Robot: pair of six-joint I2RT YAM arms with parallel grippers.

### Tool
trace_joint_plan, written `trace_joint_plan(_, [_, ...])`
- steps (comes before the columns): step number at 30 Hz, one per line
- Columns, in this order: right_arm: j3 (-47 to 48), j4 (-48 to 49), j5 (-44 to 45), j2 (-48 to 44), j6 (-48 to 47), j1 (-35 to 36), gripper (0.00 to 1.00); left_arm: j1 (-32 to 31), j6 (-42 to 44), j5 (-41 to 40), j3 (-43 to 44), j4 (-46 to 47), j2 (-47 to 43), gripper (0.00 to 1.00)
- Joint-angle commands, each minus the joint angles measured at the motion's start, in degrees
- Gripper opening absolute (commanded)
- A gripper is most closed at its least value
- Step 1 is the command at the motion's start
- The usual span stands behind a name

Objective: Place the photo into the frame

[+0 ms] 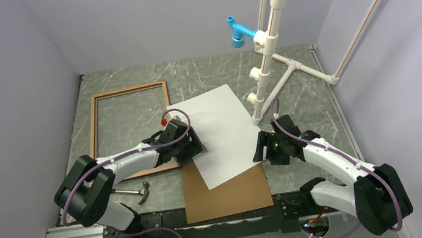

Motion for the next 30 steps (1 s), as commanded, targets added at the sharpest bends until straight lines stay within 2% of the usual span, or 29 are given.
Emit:
trace_joint_plan(1, [-2.0,7.9,-5.0,2.3,-0.1,-1.0,0.75,-0.2,-0.7,-1.0,-3.3,9.0,0.1,0.76])
trace_joint_plan(9, [-3.4,10.7,-8.4,4.9,0.6,-1.6,0.75,-0.2,0.1,2.3,-7.1,20.5,-2.8,0.75])
trace_joint_plan(21, [-4.5,11.1,-11.1,0.2,2.8,-3.1,0.75,-0.2,-0.9,3.0,-15.9,37.5,-10.6,0.73])
trace_joint_plan(24, [-4.3,11.1,-11.8,-0.1,2.8,-3.3,0.75,-0.2,-1.7,2.9,-16.5,38.7,-10.0,0.72])
trace_joint_plan(30, [-3.4,9.9,-12.6,-1.9,2.8,-3.6,0.75,-0.2,-6.0,4.1,-17.8,44.4,-3.4,0.68])
